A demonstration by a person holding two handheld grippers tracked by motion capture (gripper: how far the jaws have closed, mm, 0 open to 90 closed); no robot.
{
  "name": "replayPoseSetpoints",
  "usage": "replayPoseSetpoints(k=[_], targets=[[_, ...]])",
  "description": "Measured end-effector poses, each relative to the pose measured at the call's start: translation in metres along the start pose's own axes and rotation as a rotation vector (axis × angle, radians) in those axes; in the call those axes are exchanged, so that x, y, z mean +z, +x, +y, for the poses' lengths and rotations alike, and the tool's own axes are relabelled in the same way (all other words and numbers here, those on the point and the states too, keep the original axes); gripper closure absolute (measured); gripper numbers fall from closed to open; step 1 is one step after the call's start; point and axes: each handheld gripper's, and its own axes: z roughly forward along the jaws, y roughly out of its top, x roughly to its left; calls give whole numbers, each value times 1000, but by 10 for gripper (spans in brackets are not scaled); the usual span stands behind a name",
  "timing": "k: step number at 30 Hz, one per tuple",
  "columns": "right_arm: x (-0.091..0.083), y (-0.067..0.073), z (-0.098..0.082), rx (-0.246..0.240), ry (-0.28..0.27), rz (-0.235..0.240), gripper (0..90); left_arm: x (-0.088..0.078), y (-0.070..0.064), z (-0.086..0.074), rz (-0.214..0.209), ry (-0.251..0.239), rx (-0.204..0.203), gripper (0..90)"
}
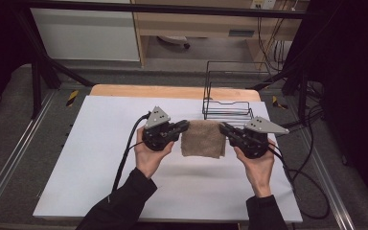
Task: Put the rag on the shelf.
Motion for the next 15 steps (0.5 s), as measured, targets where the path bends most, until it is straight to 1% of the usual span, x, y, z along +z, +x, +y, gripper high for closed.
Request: replayPoseSetpoints(k=[3, 9, 15], targets=[[-4, -3, 2, 5, -12, -9, 843, 4, -2, 5, 0, -11, 3, 851], [-9, -11, 8, 8, -46, -30, 844, 10, -5, 17, -2, -42, 24, 851], [-13, -18, 13, 19, -78, -46, 844, 16, -7, 27, -3, -65, 28, 852]])
